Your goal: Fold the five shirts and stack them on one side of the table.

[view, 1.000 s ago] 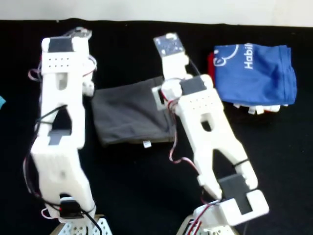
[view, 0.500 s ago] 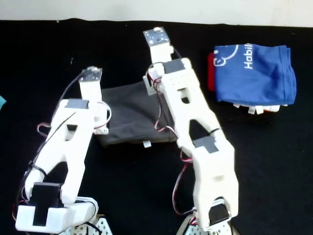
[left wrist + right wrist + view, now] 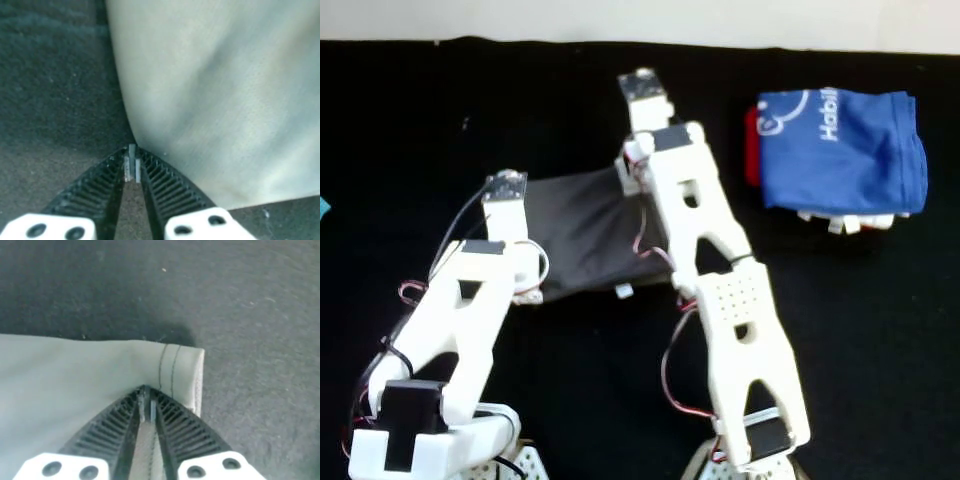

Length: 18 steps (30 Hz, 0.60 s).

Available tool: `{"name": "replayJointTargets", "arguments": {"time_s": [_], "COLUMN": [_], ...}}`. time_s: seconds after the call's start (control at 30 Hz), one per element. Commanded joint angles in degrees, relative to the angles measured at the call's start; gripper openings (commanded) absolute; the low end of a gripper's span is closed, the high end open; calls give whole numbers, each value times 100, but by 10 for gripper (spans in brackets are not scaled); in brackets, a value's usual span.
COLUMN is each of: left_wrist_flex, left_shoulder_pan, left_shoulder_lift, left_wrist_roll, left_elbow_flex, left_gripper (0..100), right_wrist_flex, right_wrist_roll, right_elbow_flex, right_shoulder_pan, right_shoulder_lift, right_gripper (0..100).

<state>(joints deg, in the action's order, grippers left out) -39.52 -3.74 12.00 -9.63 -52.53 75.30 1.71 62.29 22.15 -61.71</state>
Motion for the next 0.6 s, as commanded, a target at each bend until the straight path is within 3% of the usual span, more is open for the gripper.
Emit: {"name": "replayJointTargets", "arguments": {"time_s": [0.0,0.27,0.47,0.57], "left_wrist_flex": [26,-1160,-1152,-1152], "left_shoulder_pan": [40,-523,-1270,-1543], "left_shoulder_lift": [365,2114,2360,1684], "left_wrist_roll": [-53,-62,-686,-686], "left_elbow_flex": [119,479,242,242], "left_gripper": [9,9,9,9], "right_wrist_flex": [778,2413,2598,2598], "right_wrist_roll": [70,70,35,0], "right_elbow_flex": [910,3134,3231,2589], "right_shoulder_pan": [-259,-215,-145,84], "right_shoulder_lift": [48,66,207,629], "right_gripper": [6,18,255,294]}}
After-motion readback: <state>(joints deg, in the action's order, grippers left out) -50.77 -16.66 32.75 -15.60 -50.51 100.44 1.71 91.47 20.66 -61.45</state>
